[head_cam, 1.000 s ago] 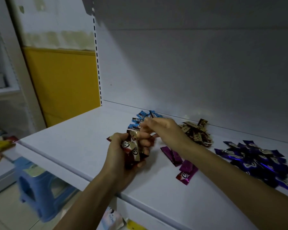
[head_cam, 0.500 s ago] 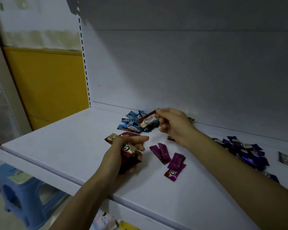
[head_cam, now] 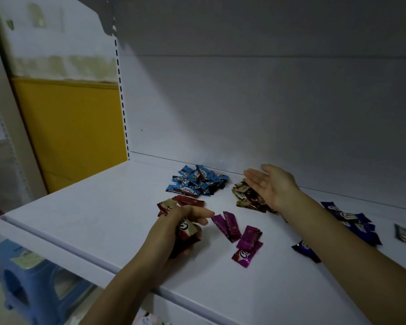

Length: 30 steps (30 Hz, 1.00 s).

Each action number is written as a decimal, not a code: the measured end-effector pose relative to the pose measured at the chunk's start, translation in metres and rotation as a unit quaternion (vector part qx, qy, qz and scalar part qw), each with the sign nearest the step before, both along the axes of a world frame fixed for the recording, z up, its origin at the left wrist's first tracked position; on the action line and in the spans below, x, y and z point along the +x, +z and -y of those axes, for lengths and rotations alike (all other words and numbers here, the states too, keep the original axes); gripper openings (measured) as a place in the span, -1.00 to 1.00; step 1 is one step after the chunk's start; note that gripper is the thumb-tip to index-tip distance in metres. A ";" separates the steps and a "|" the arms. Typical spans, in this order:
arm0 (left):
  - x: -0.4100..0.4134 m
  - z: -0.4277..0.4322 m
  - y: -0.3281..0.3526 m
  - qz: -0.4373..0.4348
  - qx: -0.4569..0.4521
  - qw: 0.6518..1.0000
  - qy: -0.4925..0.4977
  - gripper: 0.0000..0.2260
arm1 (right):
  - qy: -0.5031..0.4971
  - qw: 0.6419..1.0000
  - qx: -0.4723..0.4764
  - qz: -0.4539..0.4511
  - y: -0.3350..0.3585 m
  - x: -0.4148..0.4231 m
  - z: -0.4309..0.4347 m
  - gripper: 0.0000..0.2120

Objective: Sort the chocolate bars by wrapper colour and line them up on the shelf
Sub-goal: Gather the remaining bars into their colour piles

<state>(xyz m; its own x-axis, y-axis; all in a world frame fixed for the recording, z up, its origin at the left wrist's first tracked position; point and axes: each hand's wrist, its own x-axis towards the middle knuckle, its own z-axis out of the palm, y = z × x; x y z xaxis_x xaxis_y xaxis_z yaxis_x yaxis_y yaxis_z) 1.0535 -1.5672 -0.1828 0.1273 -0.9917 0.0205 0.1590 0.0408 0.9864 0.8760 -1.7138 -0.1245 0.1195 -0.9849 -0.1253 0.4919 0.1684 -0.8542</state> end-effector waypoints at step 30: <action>0.003 -0.009 0.006 -0.139 -0.027 0.987 0.070 -0.57 | -0.058 0.998 0.017 -0.022 -0.012 -0.008 0.014 -0.82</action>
<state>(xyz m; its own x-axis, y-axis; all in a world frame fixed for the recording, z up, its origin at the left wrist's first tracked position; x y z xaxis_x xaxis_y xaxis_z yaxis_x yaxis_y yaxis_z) 1.0567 -1.5587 -0.1767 0.2702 -0.9627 0.0170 0.4127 0.1317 0.9013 0.8684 -1.7280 -0.1370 -0.0014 -0.9868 -0.1622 0.4725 0.1423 -0.8697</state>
